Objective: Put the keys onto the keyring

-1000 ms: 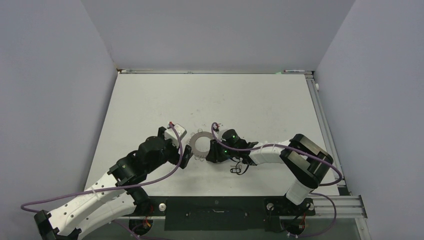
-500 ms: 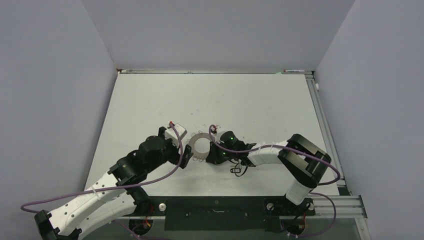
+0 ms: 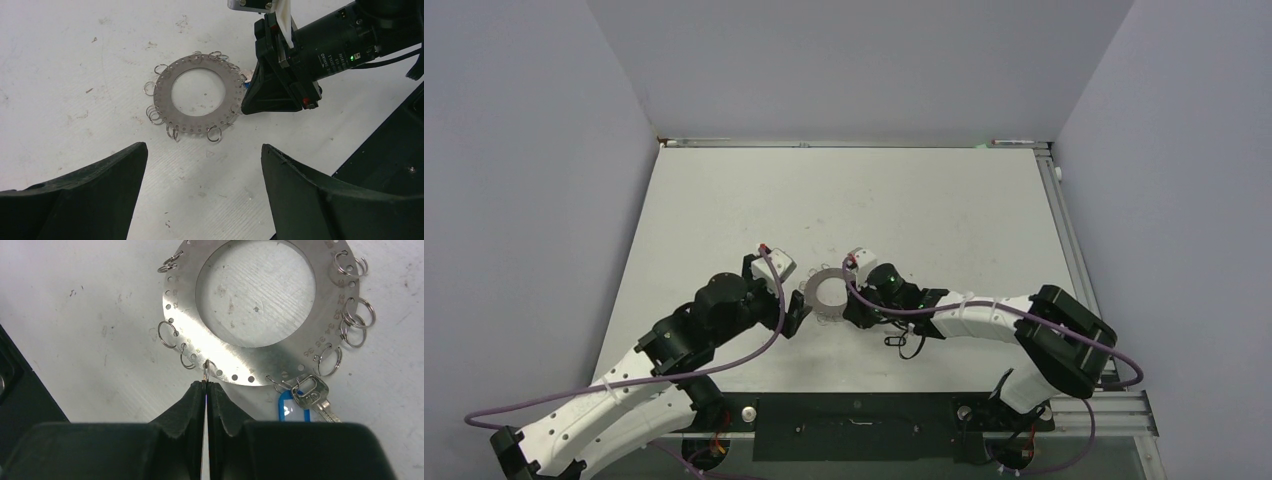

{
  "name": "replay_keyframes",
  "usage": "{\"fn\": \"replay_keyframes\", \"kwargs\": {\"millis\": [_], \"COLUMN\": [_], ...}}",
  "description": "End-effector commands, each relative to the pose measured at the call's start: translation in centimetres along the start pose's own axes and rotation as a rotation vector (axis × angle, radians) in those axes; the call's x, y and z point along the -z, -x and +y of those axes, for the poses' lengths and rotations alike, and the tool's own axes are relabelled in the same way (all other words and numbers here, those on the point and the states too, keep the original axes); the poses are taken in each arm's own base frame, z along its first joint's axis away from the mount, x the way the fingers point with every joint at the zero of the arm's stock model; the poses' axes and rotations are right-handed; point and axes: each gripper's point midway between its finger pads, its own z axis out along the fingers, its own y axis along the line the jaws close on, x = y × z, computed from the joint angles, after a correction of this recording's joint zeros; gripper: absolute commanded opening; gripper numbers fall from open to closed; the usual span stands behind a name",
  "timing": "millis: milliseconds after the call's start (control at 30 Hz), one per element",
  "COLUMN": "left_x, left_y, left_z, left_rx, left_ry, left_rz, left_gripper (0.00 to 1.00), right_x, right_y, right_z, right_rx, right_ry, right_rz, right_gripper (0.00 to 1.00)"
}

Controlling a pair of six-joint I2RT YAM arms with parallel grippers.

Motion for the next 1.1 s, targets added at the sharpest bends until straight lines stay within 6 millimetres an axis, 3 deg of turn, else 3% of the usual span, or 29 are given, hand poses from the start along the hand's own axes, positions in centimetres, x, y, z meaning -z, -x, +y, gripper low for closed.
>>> {"fn": "replay_keyframes", "kwargs": {"millis": [0, 267, 600, 867, 1067], "left_x": [0.1, 0.5, 1.3, 3.3, 4.6], "left_y": [1.8, 2.5, 3.3, 4.3, 4.6], "left_z": [-1.0, -2.4, -3.7, -7.3, -8.8], "left_rx": [0.009, 0.018, 0.005, -0.026, -0.038], "left_ry": [-0.053, -0.137, -0.216, -0.440, -0.544], "left_rz": [-0.075, -0.122, -0.195, -0.277, -0.323], "left_gripper": [0.80, 0.72, 0.67, 0.62, 0.58], "right_x": [1.4, 3.8, 8.3, 11.6, 13.5], "right_y": [1.8, 3.6, 7.0, 8.0, 8.2], "right_z": [-0.2, 0.3, 4.0, 7.2, 10.0], "right_rx": [0.118, 0.289, 0.425, 0.516, 0.552], "right_ry": [-0.059, -0.153, -0.063, 0.020, 0.100], "right_rz": [-0.056, -0.120, -0.257, -0.302, -0.350], "right_gripper": [0.05, 0.05, 0.05, 0.05, 0.05]}}
